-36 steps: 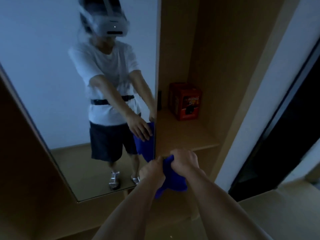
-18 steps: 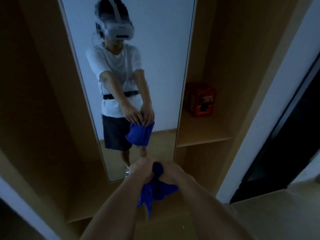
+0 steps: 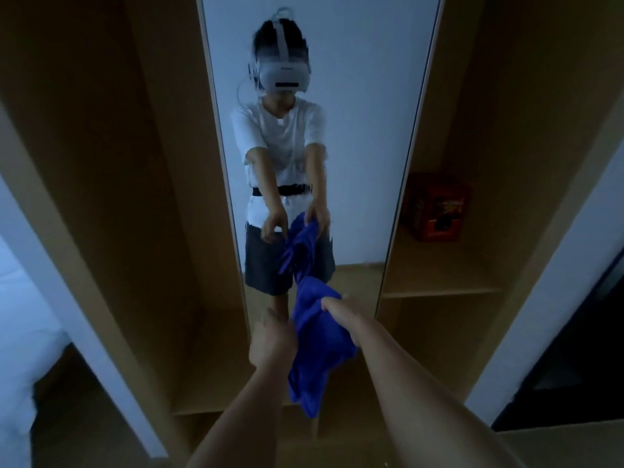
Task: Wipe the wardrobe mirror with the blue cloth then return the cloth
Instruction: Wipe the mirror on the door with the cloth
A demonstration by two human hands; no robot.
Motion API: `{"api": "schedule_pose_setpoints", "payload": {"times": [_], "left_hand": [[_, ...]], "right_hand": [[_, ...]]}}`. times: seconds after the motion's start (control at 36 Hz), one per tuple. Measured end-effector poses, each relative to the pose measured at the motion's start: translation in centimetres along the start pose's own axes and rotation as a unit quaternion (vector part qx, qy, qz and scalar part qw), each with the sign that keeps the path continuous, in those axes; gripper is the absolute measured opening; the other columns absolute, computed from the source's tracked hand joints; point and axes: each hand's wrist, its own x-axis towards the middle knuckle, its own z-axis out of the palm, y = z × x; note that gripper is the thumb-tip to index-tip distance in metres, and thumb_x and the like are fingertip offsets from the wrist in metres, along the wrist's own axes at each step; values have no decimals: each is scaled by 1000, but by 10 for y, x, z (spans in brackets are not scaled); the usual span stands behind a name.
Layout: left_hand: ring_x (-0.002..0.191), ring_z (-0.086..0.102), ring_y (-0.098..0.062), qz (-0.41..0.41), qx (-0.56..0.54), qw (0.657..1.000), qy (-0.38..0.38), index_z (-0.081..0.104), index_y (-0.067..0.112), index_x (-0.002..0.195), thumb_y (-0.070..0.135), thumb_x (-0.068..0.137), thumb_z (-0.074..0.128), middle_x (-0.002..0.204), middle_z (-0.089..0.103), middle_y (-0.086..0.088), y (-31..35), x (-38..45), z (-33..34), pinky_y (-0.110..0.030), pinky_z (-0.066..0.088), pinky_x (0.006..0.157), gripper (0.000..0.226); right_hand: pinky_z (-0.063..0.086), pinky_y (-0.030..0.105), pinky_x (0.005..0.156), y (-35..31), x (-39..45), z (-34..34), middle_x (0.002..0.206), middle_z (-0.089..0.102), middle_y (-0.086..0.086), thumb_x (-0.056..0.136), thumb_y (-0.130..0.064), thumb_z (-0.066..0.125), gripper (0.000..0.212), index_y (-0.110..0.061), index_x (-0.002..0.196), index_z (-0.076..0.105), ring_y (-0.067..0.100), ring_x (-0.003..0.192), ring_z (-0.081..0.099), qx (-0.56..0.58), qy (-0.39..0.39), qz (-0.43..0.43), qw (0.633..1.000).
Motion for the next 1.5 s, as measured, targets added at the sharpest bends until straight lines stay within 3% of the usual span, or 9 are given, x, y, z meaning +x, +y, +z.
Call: {"api": "schedule_pose_setpoints", "payload": {"times": [0.06,0.19,0.33,0.42,0.58,0.75,1.0,1.17,1.5], "left_hand": [[74,61,-18,-26,-89,991,-99,52,9,120,45,95,44,87,61,-4,11,-3,0,-32,52,66,45],[111,58,-34,-151,-337,884,-286,53,7,122,71,85,40,121,59,-18,33,-14,1,-41,52,84,75],[101,60,-35,-184,-431,853,-228,57,1,118,20,90,56,113,63,-20,28,-14,-6,-44,49,88,33],[79,52,-28,-222,-445,840,-219,42,6,108,18,90,52,94,56,-12,23,-10,-10,-41,40,84,24],[88,53,-30,-187,-468,831,-236,39,14,118,21,86,54,96,53,-12,27,-4,-15,-42,41,68,35],[105,53,-38,-183,-479,817,-264,43,13,125,22,78,59,117,55,-18,28,-5,-11,-52,45,91,51],[93,56,-26,-109,-406,897,-139,46,21,125,19,85,60,112,58,-9,37,9,-5,-43,47,80,42],[103,60,-33,-130,-394,865,-282,51,14,118,67,60,68,117,62,-13,48,3,-8,-49,49,92,81],[106,58,-31,-52,-245,926,-281,49,18,129,66,76,56,121,60,-12,56,-12,-8,-46,40,103,73]], "right_hand": [[40,31,63,1,3,3,89,54,3,79,-27,57,32,-10,107,53,16,75,50,-33,13,-11,999],[47,33,85,1,0,12,130,51,9,82,-19,61,66,-21,142,34,23,107,55,-33,-82,-91,992],[48,24,67,5,0,3,103,60,5,85,-12,53,30,-15,114,60,16,86,58,74,-151,-91,981],[48,27,70,6,7,-4,91,57,7,94,-24,47,13,-15,98,57,16,79,57,98,-44,-76,991],[26,43,110,16,17,0,150,34,8,88,-69,37,77,-18,144,36,29,134,35,79,-60,-10,995],[45,39,85,2,8,-10,119,60,7,70,-73,60,69,-24,119,58,28,105,56,201,-163,48,965],[46,30,57,-4,14,-9,80,73,3,82,-28,69,18,-14,93,68,23,81,65,253,-146,35,956],[47,34,66,-9,16,-16,89,72,9,75,-31,69,26,-15,95,70,29,89,63,320,-106,18,941],[40,35,84,-22,11,-58,116,59,1,91,-14,38,40,-19,121,62,17,103,52,356,-84,-86,927]]}}
